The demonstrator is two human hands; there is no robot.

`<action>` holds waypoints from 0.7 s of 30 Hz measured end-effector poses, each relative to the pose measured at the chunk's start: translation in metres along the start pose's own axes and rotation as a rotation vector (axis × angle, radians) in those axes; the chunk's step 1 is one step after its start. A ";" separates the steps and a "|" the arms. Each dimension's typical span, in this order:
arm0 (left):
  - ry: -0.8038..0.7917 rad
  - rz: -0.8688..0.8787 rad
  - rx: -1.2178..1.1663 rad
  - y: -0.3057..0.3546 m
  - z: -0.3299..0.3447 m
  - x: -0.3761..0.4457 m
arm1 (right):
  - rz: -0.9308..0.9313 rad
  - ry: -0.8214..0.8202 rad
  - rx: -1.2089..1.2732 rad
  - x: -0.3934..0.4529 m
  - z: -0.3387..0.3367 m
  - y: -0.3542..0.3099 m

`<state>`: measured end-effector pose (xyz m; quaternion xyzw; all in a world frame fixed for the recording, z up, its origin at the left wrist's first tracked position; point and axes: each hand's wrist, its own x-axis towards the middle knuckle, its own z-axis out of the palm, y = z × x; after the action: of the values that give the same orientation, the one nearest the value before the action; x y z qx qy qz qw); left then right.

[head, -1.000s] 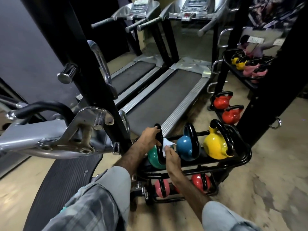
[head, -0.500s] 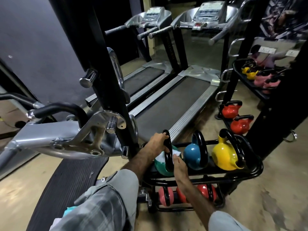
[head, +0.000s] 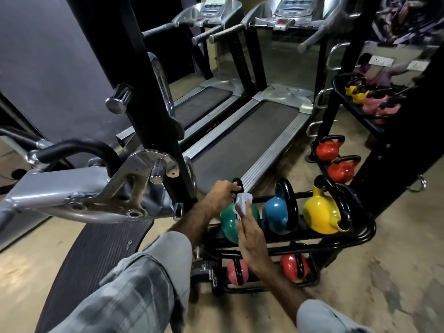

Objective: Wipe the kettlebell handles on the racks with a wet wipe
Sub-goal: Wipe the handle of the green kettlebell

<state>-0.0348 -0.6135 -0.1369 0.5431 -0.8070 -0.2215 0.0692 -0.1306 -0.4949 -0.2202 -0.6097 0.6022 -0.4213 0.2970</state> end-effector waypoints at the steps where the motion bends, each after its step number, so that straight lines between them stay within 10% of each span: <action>1: -0.009 -0.001 0.003 -0.001 -0.001 0.001 | -0.043 0.000 -0.032 0.001 0.000 0.005; 21: 0.084 -0.052 -0.160 -0.010 0.008 0.017 | -0.354 -0.037 -0.298 -0.027 -0.006 0.040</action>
<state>-0.0359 -0.6299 -0.1505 0.5654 -0.7687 -0.2641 0.1405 -0.1535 -0.4715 -0.2564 -0.7505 0.5359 -0.3619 0.1363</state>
